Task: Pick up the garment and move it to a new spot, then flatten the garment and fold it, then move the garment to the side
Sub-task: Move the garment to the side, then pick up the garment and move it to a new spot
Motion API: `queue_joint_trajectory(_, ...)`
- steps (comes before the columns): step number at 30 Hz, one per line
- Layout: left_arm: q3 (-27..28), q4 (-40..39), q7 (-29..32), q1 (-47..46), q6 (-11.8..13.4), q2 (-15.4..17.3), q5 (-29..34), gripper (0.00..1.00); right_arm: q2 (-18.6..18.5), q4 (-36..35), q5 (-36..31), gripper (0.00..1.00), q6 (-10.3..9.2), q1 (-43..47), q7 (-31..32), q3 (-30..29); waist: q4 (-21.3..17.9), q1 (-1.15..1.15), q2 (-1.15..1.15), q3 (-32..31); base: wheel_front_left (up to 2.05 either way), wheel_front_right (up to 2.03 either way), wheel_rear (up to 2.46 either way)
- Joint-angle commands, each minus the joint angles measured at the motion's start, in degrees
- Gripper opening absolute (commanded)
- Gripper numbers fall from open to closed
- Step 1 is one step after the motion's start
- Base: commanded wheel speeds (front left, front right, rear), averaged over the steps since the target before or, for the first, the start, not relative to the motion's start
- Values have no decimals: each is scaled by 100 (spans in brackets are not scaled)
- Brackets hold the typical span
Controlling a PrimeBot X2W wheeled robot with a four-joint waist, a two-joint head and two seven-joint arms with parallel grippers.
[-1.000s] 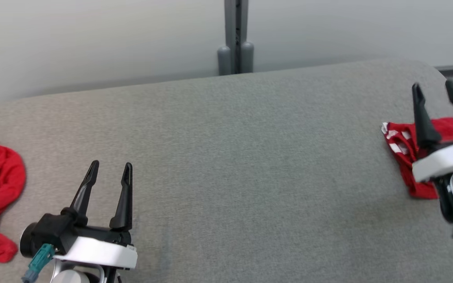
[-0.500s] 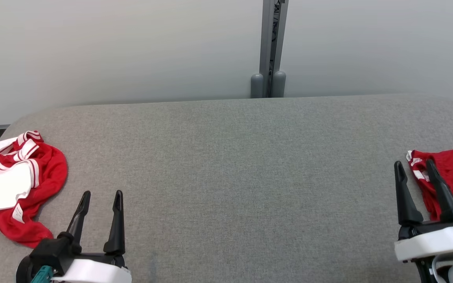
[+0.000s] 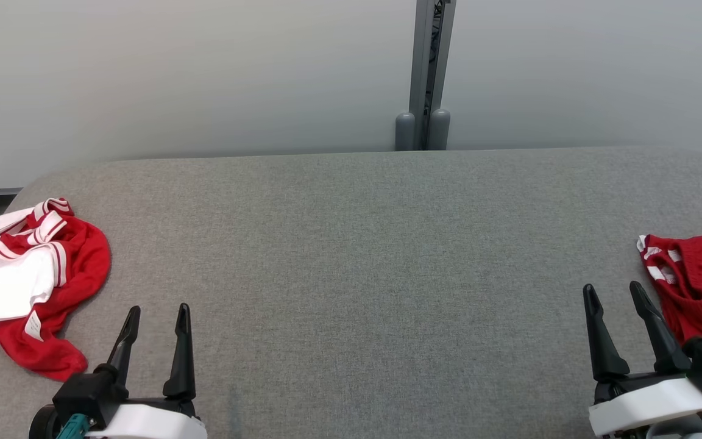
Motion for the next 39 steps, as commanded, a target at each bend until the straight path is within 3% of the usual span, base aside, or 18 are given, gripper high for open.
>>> queue_joint_trajectory(1,-19,-24,-11,-57,-8,11,-14,100,-26,-18,-38,100,1,-23,-1,22,-6,0,0,2,0,0,0)
queue_joint_trajectory(25,-139,21,-10,-143,-29,11,-95,100,-21,28,-86,100,1,-58,-1,37,69,0,0,-2,0,0,0)
queue_joint_trajectory(29,-133,42,-10,-203,-36,14,-77,100,-37,54,-60,100,1,-19,-1,24,337,0,0,15,0,0,0)
queue_joint_trajectory(39,15,62,-11,-252,1,14,20,100,-19,128,-20,100,1,-114,0,175,1453,0,0,27,0,0,0)
